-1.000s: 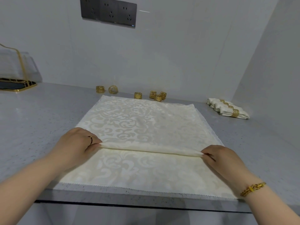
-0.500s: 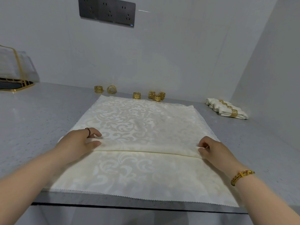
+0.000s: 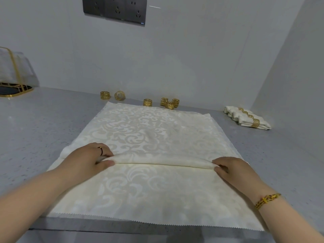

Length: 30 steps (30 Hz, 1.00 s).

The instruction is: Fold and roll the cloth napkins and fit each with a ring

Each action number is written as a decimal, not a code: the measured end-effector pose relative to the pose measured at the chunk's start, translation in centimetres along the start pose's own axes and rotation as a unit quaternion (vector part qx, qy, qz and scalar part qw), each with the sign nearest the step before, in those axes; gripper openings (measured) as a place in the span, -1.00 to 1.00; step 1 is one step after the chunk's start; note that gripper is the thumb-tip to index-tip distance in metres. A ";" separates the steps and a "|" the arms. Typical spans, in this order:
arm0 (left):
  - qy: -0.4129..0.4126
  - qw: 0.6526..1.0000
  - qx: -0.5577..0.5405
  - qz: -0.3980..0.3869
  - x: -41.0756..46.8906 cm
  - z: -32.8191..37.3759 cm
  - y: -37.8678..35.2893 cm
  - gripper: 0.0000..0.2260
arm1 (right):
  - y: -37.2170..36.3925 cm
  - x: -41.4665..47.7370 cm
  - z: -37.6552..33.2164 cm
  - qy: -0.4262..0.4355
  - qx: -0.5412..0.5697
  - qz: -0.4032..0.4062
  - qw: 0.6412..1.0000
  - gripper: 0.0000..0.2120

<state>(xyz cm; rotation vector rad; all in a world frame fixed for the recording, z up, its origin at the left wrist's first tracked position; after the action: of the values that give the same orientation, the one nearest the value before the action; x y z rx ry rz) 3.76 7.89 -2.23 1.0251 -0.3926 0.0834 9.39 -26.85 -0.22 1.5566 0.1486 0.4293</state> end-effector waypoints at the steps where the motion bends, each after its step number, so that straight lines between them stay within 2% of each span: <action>1: 0.005 1.000 -0.004 -0.001 0.4 0.1 0.0 -0.83 | 0.0 0.5 0.0 -0.008 -0.007 0.002 1.000 -0.74; 3: 0.005 1.000 -0.010 0.001 1.0 0.0 -0.3 -0.95 | -0.1 1.3 0.0 -0.020 -0.016 0.004 1.000 -0.73; 6: -0.002 1.000 0.008 0.023 1.7 0.0 -0.3 -0.89 | -0.4 2.2 0.4 -0.019 -0.021 0.018 0.999 -0.75; 10: -0.111 0.985 0.108 0.078 1.8 1.1 0.8 -0.65 | 0.4 1.9 0.1 0.023 -0.033 0.098 0.994 -0.85; 12: -0.152 0.975 0.125 0.107 1.4 1.9 1.6 -0.59 | 0.9 1.2 0.2 0.053 -0.032 0.156 0.986 -0.79; 15: -0.199 0.960 0.144 0.133 0.3 2.5 2.7 -0.37 | 1.1 -0.7 -0.1 0.076 -0.051 0.170 0.981 -0.79; 18: -0.224 0.955 0.149 0.127 -1.3 2.7 2.7 -0.34 | 1.1 -2.6 -0.2 0.089 -0.048 0.173 0.980 -0.87; 19: -0.220 0.957 0.146 0.121 -2.0 2.6 2.4 -0.35 | 1.0 -3.2 -0.2 0.097 -0.046 0.161 0.981 -0.91; 22: -0.172 0.975 0.110 0.089 -3.4 1.6 1.7 -0.40 | 0.3 -4.0 -0.1 0.105 -0.005 0.116 0.988 -0.85; 25: -0.045 0.998 -0.001 0.034 -3.2 0.8 1.7 -0.55 | 0.3 -3.6 0.2 0.066 0.035 0.067 0.995 -0.89; 27: 0.038 0.992 -0.119 0.019 -2.7 0.5 1.7 -0.79 | 0.2 -3.1 0.4 0.033 0.073 0.005 0.997 -0.85; 30: 0.089 0.980 -0.174 0.022 -2.0 -0.3 1.4 -0.84 | 0.1 -1.9 0.6 0.000 0.085 -0.021 0.996 -0.80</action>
<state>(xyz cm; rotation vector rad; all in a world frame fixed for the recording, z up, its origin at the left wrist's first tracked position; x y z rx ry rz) 1.64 9.07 -1.92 0.6565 -0.2539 0.1402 7.84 -28.12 -0.44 1.7162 0.2226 0.3921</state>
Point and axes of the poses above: each hand's wrist, its own x-axis towards the middle knuckle, its own y-axis out of the back of the hand, z = x × y, the point moved 5 cm from there along x, towards the middle knuckle, and after that the axes turned 11 degrees about -x, right-handed, at the moved point
